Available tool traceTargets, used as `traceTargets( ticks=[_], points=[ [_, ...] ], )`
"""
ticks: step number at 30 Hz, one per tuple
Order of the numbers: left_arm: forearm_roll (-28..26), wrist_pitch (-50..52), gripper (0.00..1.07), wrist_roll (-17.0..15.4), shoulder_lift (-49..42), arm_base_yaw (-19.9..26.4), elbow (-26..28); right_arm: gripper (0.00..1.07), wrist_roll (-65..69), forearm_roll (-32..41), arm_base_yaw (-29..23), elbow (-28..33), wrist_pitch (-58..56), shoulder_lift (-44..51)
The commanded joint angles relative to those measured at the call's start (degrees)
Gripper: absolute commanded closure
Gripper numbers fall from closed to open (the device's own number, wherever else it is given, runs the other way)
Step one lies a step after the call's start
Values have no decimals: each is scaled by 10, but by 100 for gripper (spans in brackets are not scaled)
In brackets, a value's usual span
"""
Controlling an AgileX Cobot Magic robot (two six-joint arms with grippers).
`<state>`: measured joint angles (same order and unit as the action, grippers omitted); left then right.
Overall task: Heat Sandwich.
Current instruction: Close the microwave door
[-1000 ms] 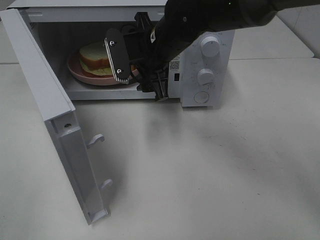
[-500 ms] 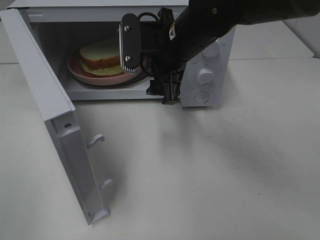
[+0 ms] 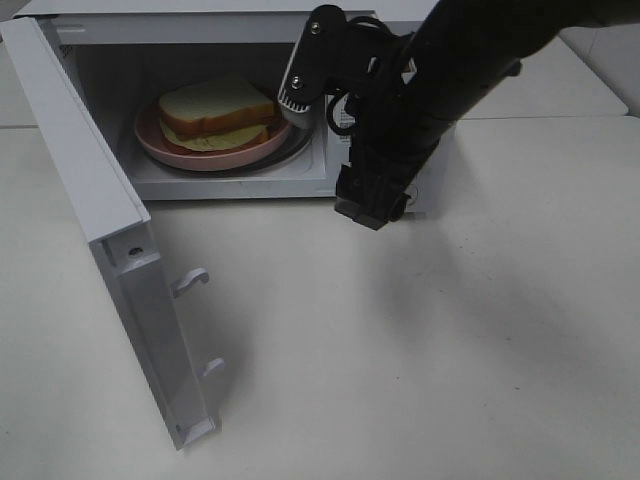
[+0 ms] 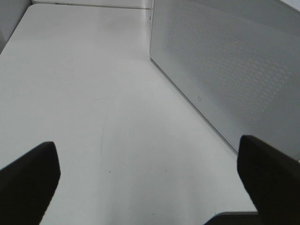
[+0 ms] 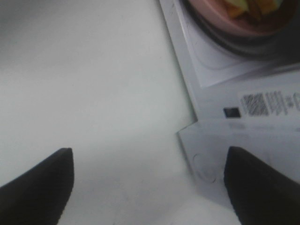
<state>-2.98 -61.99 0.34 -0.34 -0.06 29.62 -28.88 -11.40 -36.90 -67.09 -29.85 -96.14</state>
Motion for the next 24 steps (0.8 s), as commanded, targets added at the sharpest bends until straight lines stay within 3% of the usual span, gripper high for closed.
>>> traceTargets(
  ticks=[1,12,24],
  points=[
    [0,8,10,0,-10,-3,-1,25,80,-1,2,34,-21,37],
    [0,8,10,0,-10,-3,-1,28,280,0,2,133,-124,170],
    [0,8,10,0,-10,-3,-1,31,306,6,2,144,-298,274]
  ],
)
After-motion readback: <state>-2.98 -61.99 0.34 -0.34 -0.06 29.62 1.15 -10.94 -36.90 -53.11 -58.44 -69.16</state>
